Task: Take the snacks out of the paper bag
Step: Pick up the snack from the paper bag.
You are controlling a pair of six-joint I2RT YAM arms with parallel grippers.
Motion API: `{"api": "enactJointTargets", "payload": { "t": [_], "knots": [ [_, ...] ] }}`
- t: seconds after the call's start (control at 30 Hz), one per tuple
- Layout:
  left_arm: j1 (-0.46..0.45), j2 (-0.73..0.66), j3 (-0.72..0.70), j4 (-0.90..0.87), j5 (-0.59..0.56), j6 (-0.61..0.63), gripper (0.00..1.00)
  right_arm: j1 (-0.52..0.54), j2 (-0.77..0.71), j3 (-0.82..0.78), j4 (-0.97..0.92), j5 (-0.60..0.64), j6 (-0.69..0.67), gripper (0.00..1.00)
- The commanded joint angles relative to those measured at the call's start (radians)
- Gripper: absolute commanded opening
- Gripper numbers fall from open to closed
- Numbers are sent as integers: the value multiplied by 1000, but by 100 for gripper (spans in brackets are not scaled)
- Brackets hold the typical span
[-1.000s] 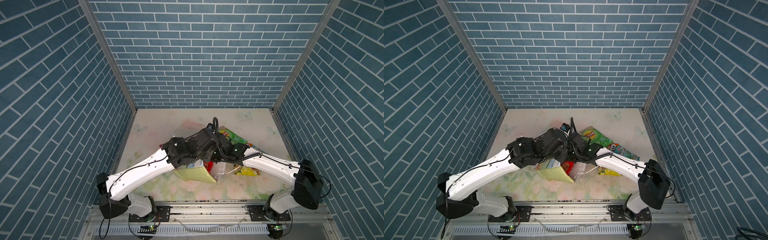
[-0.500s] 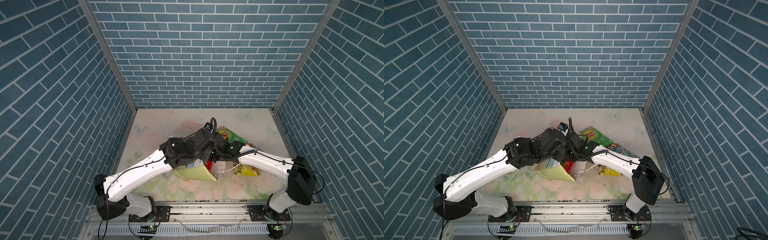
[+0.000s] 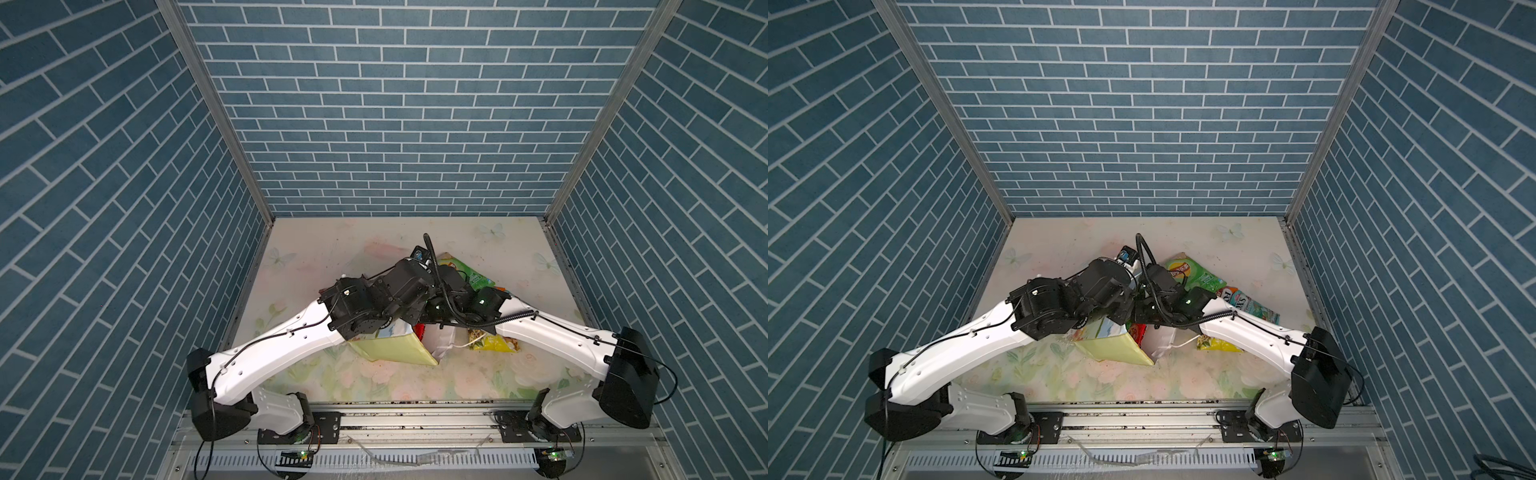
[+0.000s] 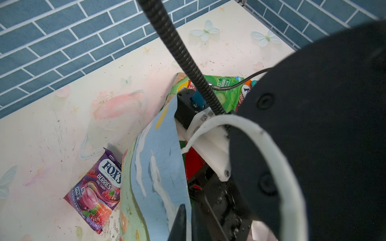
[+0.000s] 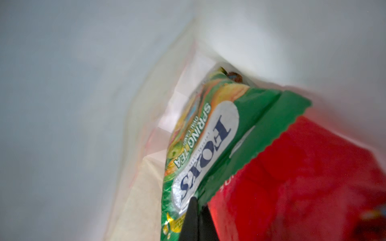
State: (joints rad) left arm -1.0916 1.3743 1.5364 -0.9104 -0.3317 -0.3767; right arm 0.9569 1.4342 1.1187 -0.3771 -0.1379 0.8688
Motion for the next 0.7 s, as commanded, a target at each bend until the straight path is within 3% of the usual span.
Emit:
{"api": "enactJointTargets", "payload": {
  "t": [0.0, 0.67],
  "knots": [
    [-4, -21, -21, 29, -10, 24, 9, -2, -46, -3, 20, 27, -47, 0],
    [11, -68, -83, 60, -44, 31, 10, -13, -107, 15, -40, 92, -85, 0]
  ]
}}
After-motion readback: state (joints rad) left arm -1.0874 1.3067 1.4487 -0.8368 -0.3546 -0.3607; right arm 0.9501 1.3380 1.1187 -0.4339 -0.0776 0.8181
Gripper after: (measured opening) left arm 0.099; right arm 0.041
